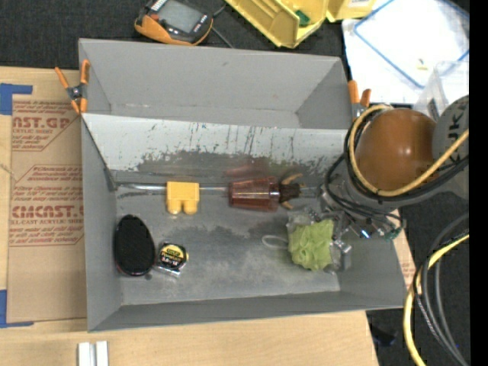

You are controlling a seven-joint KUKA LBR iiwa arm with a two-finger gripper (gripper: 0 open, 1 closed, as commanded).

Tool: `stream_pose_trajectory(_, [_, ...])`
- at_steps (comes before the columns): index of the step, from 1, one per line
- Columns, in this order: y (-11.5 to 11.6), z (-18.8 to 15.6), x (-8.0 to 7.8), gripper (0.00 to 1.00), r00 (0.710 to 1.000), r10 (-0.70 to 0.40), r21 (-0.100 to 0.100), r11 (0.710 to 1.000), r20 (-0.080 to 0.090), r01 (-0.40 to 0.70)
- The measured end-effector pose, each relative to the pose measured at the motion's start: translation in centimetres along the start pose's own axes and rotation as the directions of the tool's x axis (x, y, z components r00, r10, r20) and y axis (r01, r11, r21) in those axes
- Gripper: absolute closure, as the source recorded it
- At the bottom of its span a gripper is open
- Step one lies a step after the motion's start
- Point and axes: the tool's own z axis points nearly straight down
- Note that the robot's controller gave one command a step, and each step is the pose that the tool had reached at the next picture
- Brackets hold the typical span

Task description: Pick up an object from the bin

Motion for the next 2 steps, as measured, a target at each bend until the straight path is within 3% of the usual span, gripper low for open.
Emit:
stream_pose_trajectory(1, [-0.26,5.56,1.19,1.0,1.0,-0.007,-0.009,1.0,-0.004,0.007])
stream_pose_trajectory(2, [-0.26,5.56,1.2,1.0,1.0,-0.007,-0.008,1.0,-0.004,0.007])
